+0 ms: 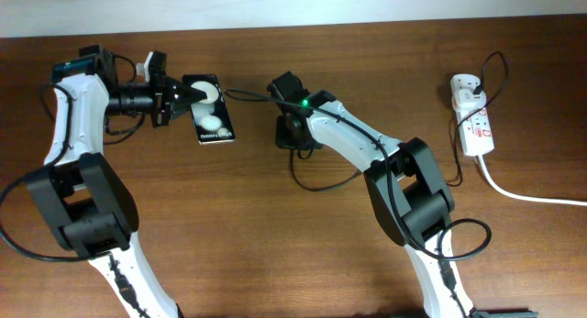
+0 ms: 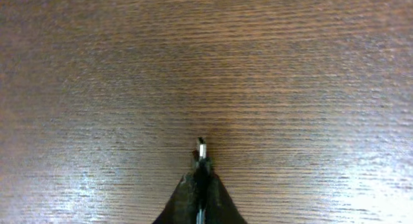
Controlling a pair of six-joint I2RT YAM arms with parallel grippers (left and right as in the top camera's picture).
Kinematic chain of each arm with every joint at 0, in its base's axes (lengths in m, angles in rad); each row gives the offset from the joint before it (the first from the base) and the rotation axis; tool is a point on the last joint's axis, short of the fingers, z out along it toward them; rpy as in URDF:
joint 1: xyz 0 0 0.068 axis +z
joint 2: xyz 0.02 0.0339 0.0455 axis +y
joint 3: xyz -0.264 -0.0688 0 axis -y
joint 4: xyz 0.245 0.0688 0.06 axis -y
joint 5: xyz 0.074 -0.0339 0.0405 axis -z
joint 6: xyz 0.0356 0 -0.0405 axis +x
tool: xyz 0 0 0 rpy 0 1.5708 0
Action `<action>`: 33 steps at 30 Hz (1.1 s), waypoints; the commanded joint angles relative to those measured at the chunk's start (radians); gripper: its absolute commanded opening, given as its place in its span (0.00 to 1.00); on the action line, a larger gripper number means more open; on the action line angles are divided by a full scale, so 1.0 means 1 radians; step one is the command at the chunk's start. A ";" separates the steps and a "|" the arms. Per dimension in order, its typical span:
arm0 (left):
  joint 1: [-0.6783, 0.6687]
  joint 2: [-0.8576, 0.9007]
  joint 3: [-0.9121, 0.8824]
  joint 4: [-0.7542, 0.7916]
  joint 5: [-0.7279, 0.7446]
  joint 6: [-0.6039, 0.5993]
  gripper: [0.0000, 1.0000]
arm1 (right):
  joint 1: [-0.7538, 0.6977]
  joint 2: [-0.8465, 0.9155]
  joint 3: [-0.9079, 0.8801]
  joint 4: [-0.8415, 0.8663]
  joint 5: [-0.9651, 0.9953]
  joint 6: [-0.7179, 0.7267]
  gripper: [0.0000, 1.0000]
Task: Plug charger to phone and switch on socket
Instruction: 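Close the right gripper on the cable's USB-C connector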
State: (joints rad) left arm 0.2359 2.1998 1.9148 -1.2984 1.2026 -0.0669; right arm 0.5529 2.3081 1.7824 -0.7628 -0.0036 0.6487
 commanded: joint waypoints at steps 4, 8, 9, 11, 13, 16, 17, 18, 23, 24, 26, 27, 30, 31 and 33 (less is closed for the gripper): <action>-0.002 -0.002 0.006 -0.004 0.031 0.019 0.00 | -0.006 0.050 0.002 -0.062 -0.045 -0.118 0.04; -0.002 -0.002 0.006 -0.004 0.031 0.020 0.00 | -0.005 -0.002 0.040 -0.124 -0.036 -0.261 0.04; -0.002 -0.002 0.006 -0.004 0.031 0.020 0.00 | -0.006 -0.014 0.049 -0.149 -0.037 -0.299 0.04; -0.002 -0.002 0.006 -0.004 0.031 0.020 0.00 | -0.006 -0.016 0.058 -0.202 -0.031 -0.306 0.04; -0.002 -0.002 0.006 -0.003 0.031 0.020 0.00 | -0.005 -0.015 0.058 -0.253 0.009 -0.305 0.04; -0.002 -0.002 0.006 -0.004 0.031 0.020 0.00 | -0.005 -0.014 0.058 -0.279 0.093 -0.305 0.04; -0.002 -0.002 0.006 -0.004 0.031 0.020 0.00 | -0.005 -0.013 0.058 -0.285 0.119 -0.305 0.04; -0.002 -0.002 0.006 -0.004 0.031 0.019 0.00 | -0.005 -0.012 0.057 -0.285 0.124 -0.313 0.04; -0.002 -0.002 0.006 -0.005 0.031 0.020 0.00 | -0.005 -0.011 0.041 -0.265 0.121 -0.338 0.04; -0.002 -0.002 0.006 -0.005 0.031 0.020 0.00 | -0.005 -0.011 0.034 -0.261 0.116 -0.338 0.04; -0.002 -0.002 0.006 -0.005 0.030 0.020 0.00 | -0.005 -0.011 0.007 -0.243 0.081 -0.338 0.04; -0.002 -0.002 0.006 -0.005 0.030 0.020 0.00 | -0.005 -0.011 -0.002 -0.240 0.064 -0.338 0.04; -0.002 -0.002 0.006 -0.005 0.030 0.020 0.00 | -0.005 -0.011 -0.008 -0.240 0.056 -0.335 0.04; -0.002 -0.002 0.006 -0.005 0.030 0.020 0.00 | -0.005 -0.011 -0.008 -0.241 0.048 -0.333 0.05; -0.002 -0.002 0.006 -0.005 0.031 0.020 0.00 | -0.005 -0.011 -0.008 -0.251 0.032 -0.318 0.05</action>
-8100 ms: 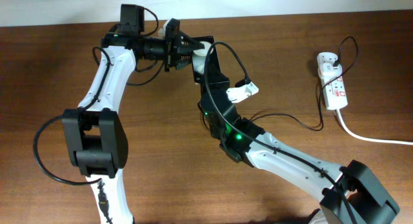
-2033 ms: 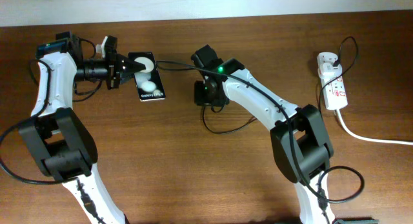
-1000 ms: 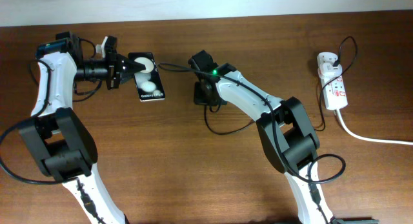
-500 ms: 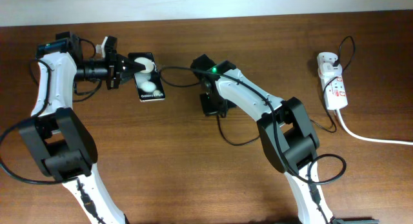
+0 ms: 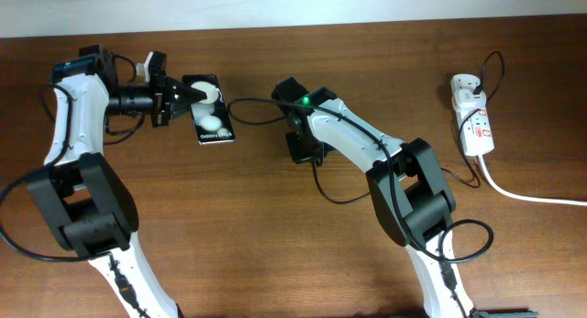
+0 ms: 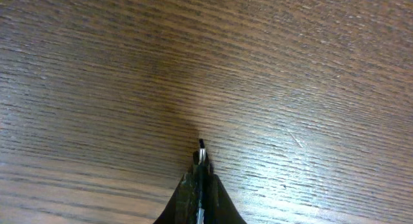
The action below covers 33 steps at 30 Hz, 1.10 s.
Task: Plug charger to phone and switch on socket
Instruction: 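Close the right gripper on the cable's USB-C connector, then lift the connector with the right gripper toward the phone's bottom edge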
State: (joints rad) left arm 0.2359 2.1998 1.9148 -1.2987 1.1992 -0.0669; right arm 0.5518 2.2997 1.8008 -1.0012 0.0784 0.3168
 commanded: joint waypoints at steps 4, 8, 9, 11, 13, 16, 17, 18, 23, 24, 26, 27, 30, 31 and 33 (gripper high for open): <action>-0.002 -0.002 0.006 -0.004 0.034 0.020 0.00 | -0.003 -0.003 -0.038 -0.020 -0.069 0.040 0.06; -0.002 -0.002 0.006 -0.004 0.034 0.020 0.00 | -0.003 -0.003 -0.044 -0.020 -0.068 0.040 0.13; -0.002 -0.002 0.006 -0.004 0.034 0.020 0.00 | -0.003 -0.003 -0.044 -0.020 -0.069 0.040 0.14; -0.002 -0.002 0.006 -0.004 0.034 0.020 0.00 | -0.003 -0.003 -0.044 -0.020 -0.071 0.040 0.18; -0.002 -0.002 0.006 -0.004 0.034 0.020 0.00 | -0.003 -0.003 -0.044 -0.020 -0.071 0.040 0.20; -0.002 -0.002 0.006 -0.004 0.034 0.020 0.00 | -0.003 -0.003 -0.044 -0.016 -0.094 0.058 0.17; -0.002 -0.002 0.006 -0.004 0.034 0.020 0.00 | -0.003 -0.003 -0.044 -0.010 -0.111 0.059 0.12; -0.002 -0.002 0.006 -0.004 0.034 0.020 0.00 | -0.003 -0.003 -0.044 0.000 -0.132 0.059 0.09; -0.002 -0.002 0.006 -0.004 0.034 0.020 0.00 | -0.005 -0.012 -0.043 0.013 -0.154 0.058 0.04; -0.002 -0.002 0.006 -0.004 0.034 0.020 0.00 | -0.005 -0.031 -0.043 0.013 -0.154 0.057 0.04; -0.002 -0.002 0.006 0.000 0.034 0.020 0.00 | -0.012 -0.104 -0.043 0.014 -0.175 0.048 0.04; -0.002 -0.002 0.006 0.000 0.034 0.020 0.00 | -0.016 -0.130 -0.043 0.018 -0.193 0.030 0.04; -0.002 -0.002 0.006 0.000 0.029 0.020 0.00 | -0.019 -0.289 -0.043 0.009 -0.204 -0.015 0.04; -0.002 -0.002 0.006 -0.001 0.023 0.020 0.00 | -0.019 -0.325 -0.043 0.003 -0.221 -0.028 0.04; -0.002 -0.002 0.006 -0.001 0.007 0.020 0.00 | -0.019 -0.396 -0.043 -0.018 -0.253 -0.033 0.04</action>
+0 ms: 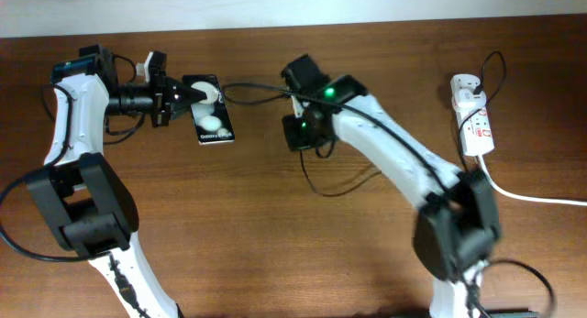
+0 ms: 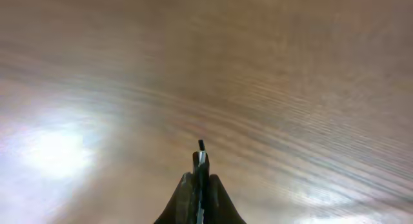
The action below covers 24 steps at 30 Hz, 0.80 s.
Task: Plug charger to phone and switch on socket
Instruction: 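Lift the connector with the right gripper toward the phone's bottom edge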
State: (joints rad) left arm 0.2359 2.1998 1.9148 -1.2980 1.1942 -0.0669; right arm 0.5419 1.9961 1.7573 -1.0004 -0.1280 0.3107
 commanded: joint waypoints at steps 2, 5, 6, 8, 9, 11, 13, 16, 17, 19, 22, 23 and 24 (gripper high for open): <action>-0.002 -0.002 0.006 -0.002 0.012 0.020 0.00 | -0.013 -0.148 0.000 -0.051 -0.066 -0.037 0.04; -0.002 -0.002 0.006 -0.002 0.012 0.020 0.00 | -0.022 -0.216 -0.001 -0.084 -0.113 -0.052 0.04; -0.004 -0.002 0.006 -0.003 0.012 0.020 0.00 | -0.022 -0.243 -0.001 -0.098 -0.113 -0.053 0.04; -0.009 -0.002 0.006 -0.002 0.013 0.022 0.00 | -0.022 -0.293 -0.003 -0.125 -0.118 -0.053 0.04; -0.010 -0.002 0.006 -0.003 0.012 0.039 0.00 | -0.022 -0.321 -0.007 -0.134 -0.135 -0.070 0.04; -0.011 -0.002 0.006 -0.006 0.013 0.039 0.00 | -0.022 -0.359 -0.023 -0.146 -0.134 -0.071 0.04; -0.014 -0.002 0.006 -0.006 0.013 0.039 0.00 | -0.035 -0.417 -0.076 -0.147 -0.151 -0.071 0.04; -0.019 -0.002 0.006 -0.005 0.013 0.039 0.00 | -0.077 -0.503 -0.192 -0.118 -0.214 -0.071 0.04; -0.021 -0.002 0.006 -0.005 0.013 0.039 0.00 | -0.092 -0.529 -0.236 -0.098 -0.248 -0.071 0.04; -0.027 -0.002 0.006 -0.005 0.013 0.039 0.00 | -0.123 -0.578 -0.333 -0.047 -0.326 -0.071 0.04; -0.037 -0.002 0.006 -0.002 0.013 0.039 0.00 | -0.138 -0.611 -0.463 0.042 -0.464 -0.071 0.04; -0.043 -0.002 0.006 -0.002 0.013 0.039 0.00 | -0.138 -0.611 -0.501 0.073 -0.516 -0.071 0.04; -0.046 -0.002 0.006 -0.002 0.013 0.039 0.00 | -0.138 -0.611 -0.539 0.110 -0.563 -0.070 0.04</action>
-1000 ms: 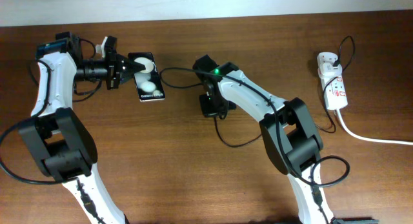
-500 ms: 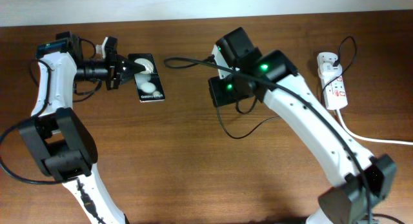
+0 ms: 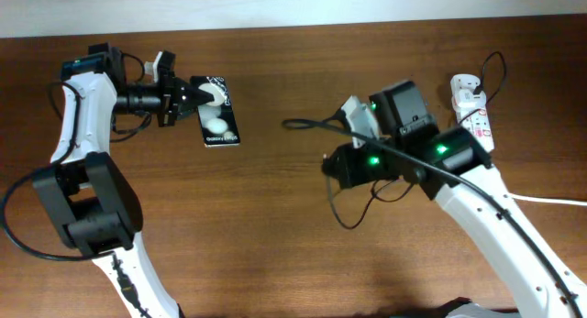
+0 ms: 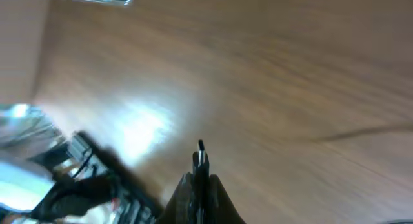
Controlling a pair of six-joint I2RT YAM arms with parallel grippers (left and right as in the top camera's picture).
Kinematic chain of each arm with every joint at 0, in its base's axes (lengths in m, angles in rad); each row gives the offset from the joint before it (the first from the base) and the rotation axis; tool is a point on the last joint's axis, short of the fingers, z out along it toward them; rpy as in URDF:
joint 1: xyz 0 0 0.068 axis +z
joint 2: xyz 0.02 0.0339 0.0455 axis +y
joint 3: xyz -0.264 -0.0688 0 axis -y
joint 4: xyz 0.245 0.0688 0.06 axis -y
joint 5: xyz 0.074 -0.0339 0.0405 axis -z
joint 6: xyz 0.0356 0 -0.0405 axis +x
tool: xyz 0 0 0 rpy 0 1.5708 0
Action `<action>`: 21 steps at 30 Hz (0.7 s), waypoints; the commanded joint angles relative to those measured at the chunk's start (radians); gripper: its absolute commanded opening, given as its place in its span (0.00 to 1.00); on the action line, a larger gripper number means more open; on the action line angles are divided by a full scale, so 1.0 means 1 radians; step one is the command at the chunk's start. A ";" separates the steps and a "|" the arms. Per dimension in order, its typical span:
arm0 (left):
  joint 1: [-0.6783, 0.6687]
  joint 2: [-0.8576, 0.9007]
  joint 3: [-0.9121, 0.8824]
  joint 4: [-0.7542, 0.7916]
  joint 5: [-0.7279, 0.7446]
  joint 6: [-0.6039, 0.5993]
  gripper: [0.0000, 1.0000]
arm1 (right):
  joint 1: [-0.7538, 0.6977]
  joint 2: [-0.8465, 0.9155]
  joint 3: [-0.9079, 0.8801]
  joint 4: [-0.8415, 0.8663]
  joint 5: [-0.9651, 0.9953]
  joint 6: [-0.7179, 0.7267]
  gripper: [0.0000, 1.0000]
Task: Plug charger to phone and switch on socket
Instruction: 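Lift the connector with the right gripper toward the phone's bottom edge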
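The black phone (image 3: 218, 113) with white round marks lies at the far left of the table, and its edge also shows blurred in the right wrist view. My left gripper (image 3: 188, 95) is shut on the phone's left end. My right gripper (image 4: 201, 177) is shut on the charger plug (image 4: 201, 157), whose metal tip points ahead above bare wood. In the overhead view the right gripper (image 3: 328, 166) hangs mid-table, well to the right of the phone. The black cable (image 3: 307, 126) trails from it toward the white socket strip (image 3: 475, 116) at the far right.
A white adapter (image 3: 463, 85) sits in the strip, and a white lead (image 3: 527, 196) runs off the right edge. Loose cable loops (image 3: 353, 213) below the right wrist. A dark blurred arm part (image 4: 84, 185) fills the lower left of the right wrist view.
My right gripper, still shut on the plug, is now farther right and nearer the front, away from the phone. The left gripper and phone have shifted slightly right, the phone a little more tilted.
My right gripper held the plug low over the wood just right of the phone, while the left gripper held the phone. It stayed there, then showed higher with the arm swung round. Now it hangs mid-table, further from the phone, plug still held.
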State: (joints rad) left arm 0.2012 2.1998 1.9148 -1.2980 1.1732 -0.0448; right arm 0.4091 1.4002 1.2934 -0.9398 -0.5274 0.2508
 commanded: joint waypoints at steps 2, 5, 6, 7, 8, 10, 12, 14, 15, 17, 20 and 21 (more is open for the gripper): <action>-0.017 -0.002 0.006 -0.001 0.034 0.018 0.00 | -0.004 -0.015 -0.151 0.145 -0.260 -0.005 0.04; -0.030 -0.002 0.006 0.005 0.034 0.020 0.00 | -0.004 -0.015 -0.243 0.266 -0.324 0.050 0.04; -0.032 -0.002 0.006 0.007 0.034 0.020 0.00 | -0.004 -0.014 -0.267 0.301 -0.344 0.070 0.04; -0.038 -0.002 0.006 0.015 0.034 0.020 0.00 | -0.001 -0.013 -0.297 0.349 -0.362 0.098 0.04; -0.045 -0.002 0.006 0.023 0.034 0.020 0.00 | 0.006 -0.012 -0.319 0.388 -0.364 0.120 0.04; -0.059 -0.002 0.006 0.030 0.034 0.020 0.00 | 0.029 -0.012 -0.344 0.443 -0.368 0.150 0.04; -0.074 -0.002 0.006 0.041 0.035 0.020 0.00 | 0.062 -0.011 -0.346 0.500 -0.378 0.166 0.04; -0.079 -0.002 0.006 0.053 0.047 0.020 0.00 | 0.081 -0.003 -0.346 0.543 -0.378 0.204 0.04; -0.080 -0.002 0.006 0.061 0.081 0.020 0.00 | 0.084 0.007 -0.346 0.560 -0.380 0.220 0.04; -0.080 -0.002 0.006 0.087 0.142 0.020 0.00 | 0.084 0.025 -0.346 0.589 -0.387 0.246 0.04; -0.080 -0.002 0.006 0.136 0.234 0.020 0.00 | 0.084 0.053 -0.346 0.676 -0.438 0.283 0.04; -0.080 -0.002 0.006 0.144 0.251 0.020 0.00 | 0.084 0.059 -0.346 0.690 -0.441 0.286 0.04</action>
State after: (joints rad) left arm 0.1188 2.1998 1.9148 -1.1709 1.2850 -0.0441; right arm 0.4870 1.4429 0.9493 -0.2783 -0.9192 0.5030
